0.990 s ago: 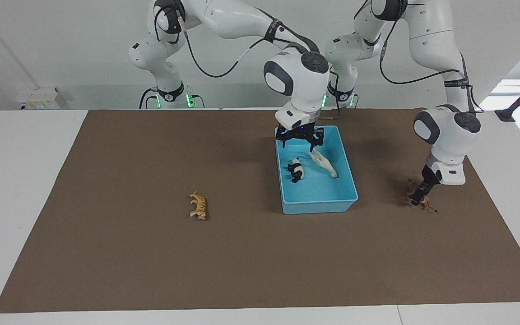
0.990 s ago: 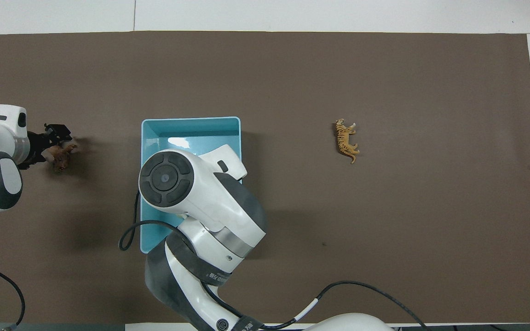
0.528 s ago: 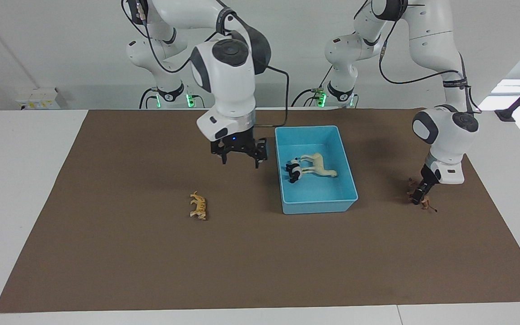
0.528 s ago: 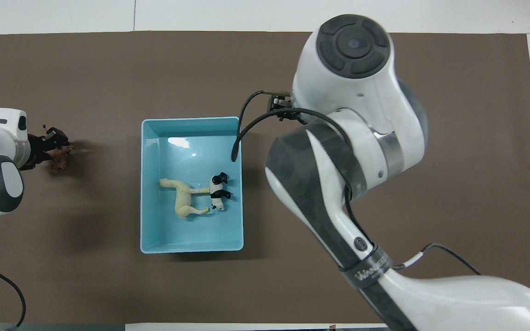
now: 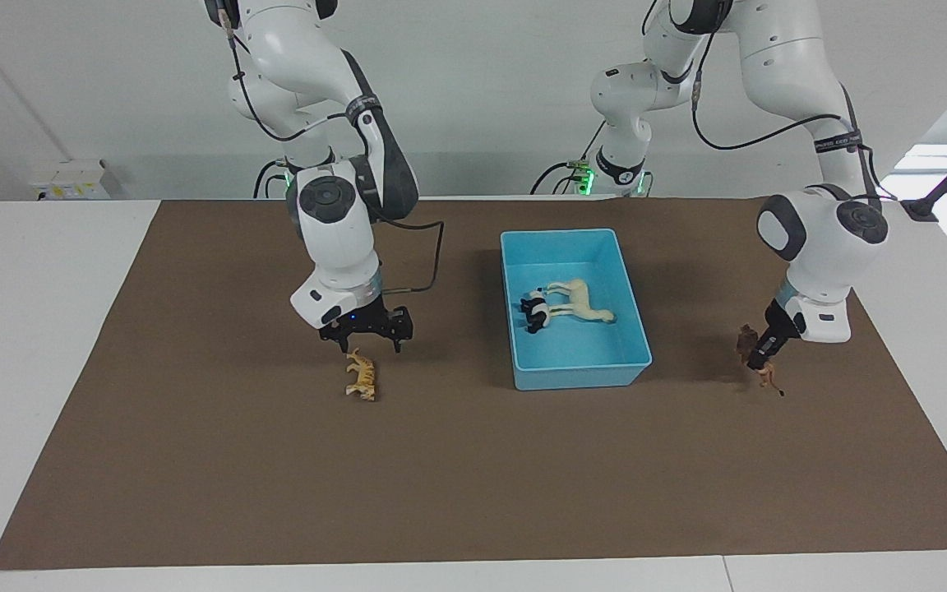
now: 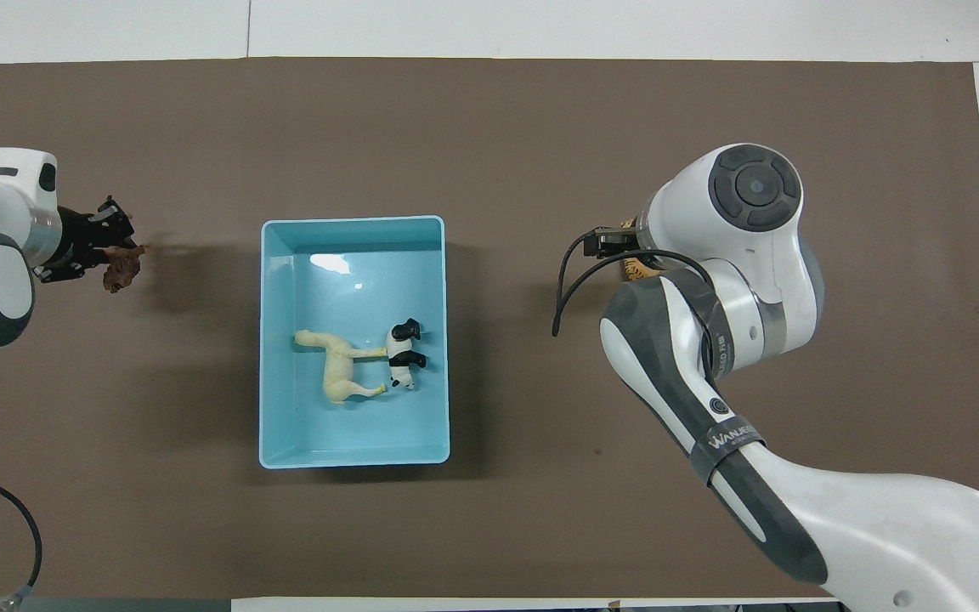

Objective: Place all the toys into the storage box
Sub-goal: 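Move the right gripper to the tiger while the left gripper lifts the horse, then place the horse with the left gripper while the right gripper grasps the tiger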

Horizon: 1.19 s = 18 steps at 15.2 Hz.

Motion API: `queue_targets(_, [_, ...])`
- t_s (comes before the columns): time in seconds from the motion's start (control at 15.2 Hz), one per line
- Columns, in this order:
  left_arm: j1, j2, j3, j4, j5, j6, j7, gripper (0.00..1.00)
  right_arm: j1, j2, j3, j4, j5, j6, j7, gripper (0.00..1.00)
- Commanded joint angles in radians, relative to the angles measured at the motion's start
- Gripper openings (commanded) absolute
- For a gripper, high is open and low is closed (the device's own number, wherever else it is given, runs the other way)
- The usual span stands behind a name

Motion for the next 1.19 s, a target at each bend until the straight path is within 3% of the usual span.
queue_targets(0.0, [-0.141, -0.055, 0.009, 0.103, 0.011, -0.243, -0.162, 0.00, -0.029, -0.008, 0.009, -0.082, -0.001, 0.096, -0.044, 1.00])
queue_targets(0.2, [-0.270, -0.103, 0.006, 0.060, 0.011, -0.300, -0.298, 0.00, -0.028, 0.046, 0.009, -0.081, -0.001, 0.179, -0.036, 1.00])
queue_targets(0.4, [-0.390, -0.146, 0.006, -0.033, 0.011, -0.270, -0.433, 0.00, -0.033, 0.057, 0.009, -0.081, -0.001, 0.193, -0.037, 1.00])
queue_targets(0.53, [-0.440, -0.169, 0.006, -0.088, 0.011, -0.238, -0.471, 0.07, -0.031, 0.075, 0.009, -0.082, -0.001, 0.213, -0.036, 1.00])
queue_targets(0.66, [-0.451, -0.183, 0.005, -0.136, 0.011, -0.177, -0.469, 0.27, -0.031, 0.082, 0.009, -0.082, -0.001, 0.233, -0.036, 1.00])
queue_targets(0.86, [-0.466, -0.184, 0.003, -0.135, 0.008, -0.176, -0.466, 0.64, -0.043, 0.082, 0.009, -0.089, -0.001, 0.238, -0.041, 1.00])
queue_targets(0.99, [-0.488, -0.186, 0.003, -0.130, 0.008, -0.188, -0.468, 1.00, -0.043, 0.080, 0.009, -0.098, -0.003, 0.247, -0.041, 1.00])
queue_targets(1.12, [-0.476, -0.192, 0.005, -0.093, 0.008, -0.239, -0.460, 1.00, -0.045, 0.079, 0.009, -0.112, -0.001, 0.262, -0.041, 1.00])
